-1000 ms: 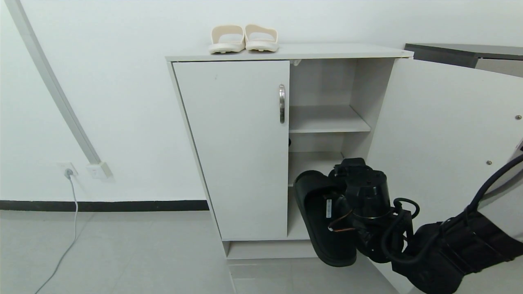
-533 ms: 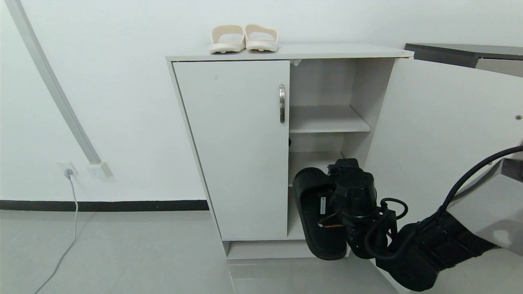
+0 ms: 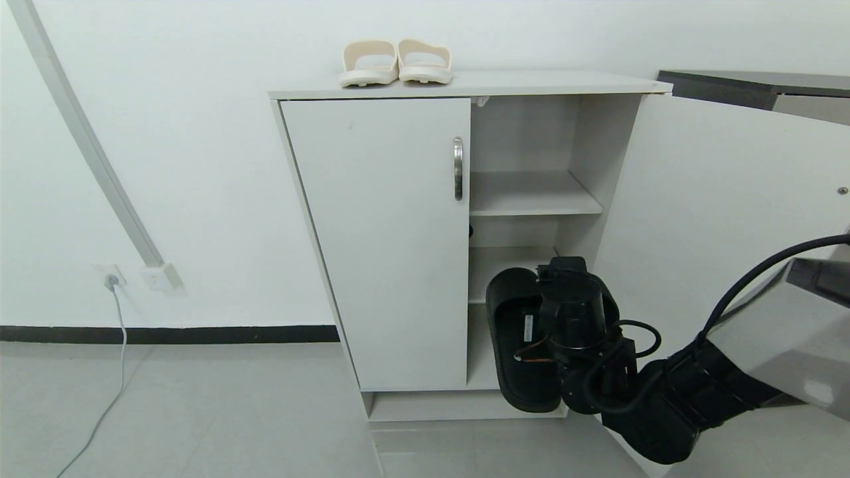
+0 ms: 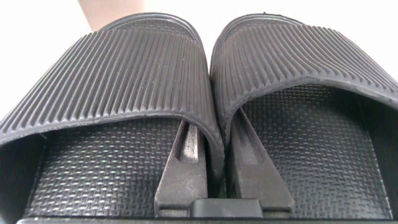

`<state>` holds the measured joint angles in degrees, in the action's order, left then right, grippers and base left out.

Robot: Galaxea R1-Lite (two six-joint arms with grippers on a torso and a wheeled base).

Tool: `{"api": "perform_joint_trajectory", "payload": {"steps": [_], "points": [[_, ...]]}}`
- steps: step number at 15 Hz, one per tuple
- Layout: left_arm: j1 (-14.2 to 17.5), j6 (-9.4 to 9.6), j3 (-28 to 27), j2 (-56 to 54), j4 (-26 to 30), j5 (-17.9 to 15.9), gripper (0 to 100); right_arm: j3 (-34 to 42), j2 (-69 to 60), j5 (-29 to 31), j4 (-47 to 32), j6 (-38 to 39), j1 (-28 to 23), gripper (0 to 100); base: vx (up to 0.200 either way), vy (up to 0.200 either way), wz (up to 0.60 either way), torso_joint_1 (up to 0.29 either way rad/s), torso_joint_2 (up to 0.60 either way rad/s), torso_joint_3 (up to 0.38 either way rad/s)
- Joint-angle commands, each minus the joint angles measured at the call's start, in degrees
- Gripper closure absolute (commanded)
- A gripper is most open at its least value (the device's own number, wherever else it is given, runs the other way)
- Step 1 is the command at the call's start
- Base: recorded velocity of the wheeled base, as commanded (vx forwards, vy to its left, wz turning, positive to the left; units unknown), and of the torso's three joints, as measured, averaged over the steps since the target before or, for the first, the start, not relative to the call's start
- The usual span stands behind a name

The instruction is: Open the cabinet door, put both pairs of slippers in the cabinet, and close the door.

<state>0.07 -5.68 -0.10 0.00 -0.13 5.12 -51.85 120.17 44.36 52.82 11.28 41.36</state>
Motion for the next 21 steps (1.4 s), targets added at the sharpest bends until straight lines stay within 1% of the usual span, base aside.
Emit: {"api": "perform_joint_trajectory", "payload": {"steps": [1, 5, 8, 12, 15, 18, 21], "points": [[0.0, 0.06, 0.0, 0.2, 0.0, 0.1, 100, 0.0, 1.0, -0.1, 0.2, 0.1, -0.1, 100, 0.000, -0.200, 0.00, 0.007, 0.00, 0.012], [0.0, -0.03, 0.0, 0.2, 0.0, 0.1, 100, 0.1, 3.4, -0.1, 3.3, -0.2, -0.1, 100, 0.000, -0.200, 0.00, 0.002, 0.00, 0.008], [0.0, 0.06, 0.0, 0.2, 0.0, -0.6, 100, 0.1, 4.3, -0.7, 3.4, -0.2, -0.1, 100, 0.000, 0.000, 0.00, 0.000, 0.00, 0.000], [0.0, 0.06, 0.1, 0.2, 0.0, -0.6, 100, -0.8, 7.2, -2.6, 7.1, -2.2, 0.1, 100, 0.000, 0.000, 0.00, 0.000, 0.00, 0.000], [0.0, 0.06, 0.0, 0.2, 0.0, -0.6, 100, -2.9, 9.5, -3.0, 8.1, -3.3, 0.0, 100, 0.000, 0.000, 0.00, 0.000, 0.00, 0.000], [0.0, 0.06, 0.0, 0.2, 0.0, -0.6, 100, -5.7, 11.8, -6.0, 8.0, -3.4, 0.1, 100, 0.000, 0.000, 0.00, 0.000, 0.00, 0.000], [0.0, 0.06, 0.1, 0.2, 0.0, -0.6, 100, -9.0, 14.4, -7.3, 8.0, -4.1, 0.0, 100, 0.000, 0.000, 0.00, 0.000, 0.00, 0.000]]}}
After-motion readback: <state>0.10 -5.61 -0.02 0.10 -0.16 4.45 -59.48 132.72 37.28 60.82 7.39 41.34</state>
